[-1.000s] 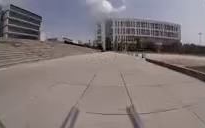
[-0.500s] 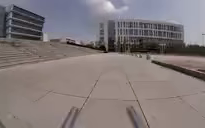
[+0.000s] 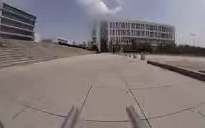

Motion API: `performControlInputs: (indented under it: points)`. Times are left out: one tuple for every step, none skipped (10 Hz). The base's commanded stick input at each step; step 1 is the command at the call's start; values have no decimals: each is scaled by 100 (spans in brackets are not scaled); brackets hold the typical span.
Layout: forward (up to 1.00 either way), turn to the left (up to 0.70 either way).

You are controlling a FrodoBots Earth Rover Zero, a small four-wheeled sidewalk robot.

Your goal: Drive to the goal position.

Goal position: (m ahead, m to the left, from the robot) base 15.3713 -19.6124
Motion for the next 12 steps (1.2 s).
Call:
performControlInputs:
  points:
    - [85, 0]
    - [85, 0]
    - [85, 0]
    - [85, 0]
    - [85, 0]
    - [85, 0]
    - [85, 0]
    - [85, 0]
    - [85, 1]
    - [85, 1]
    - [85, 1]
    - [85, 1]
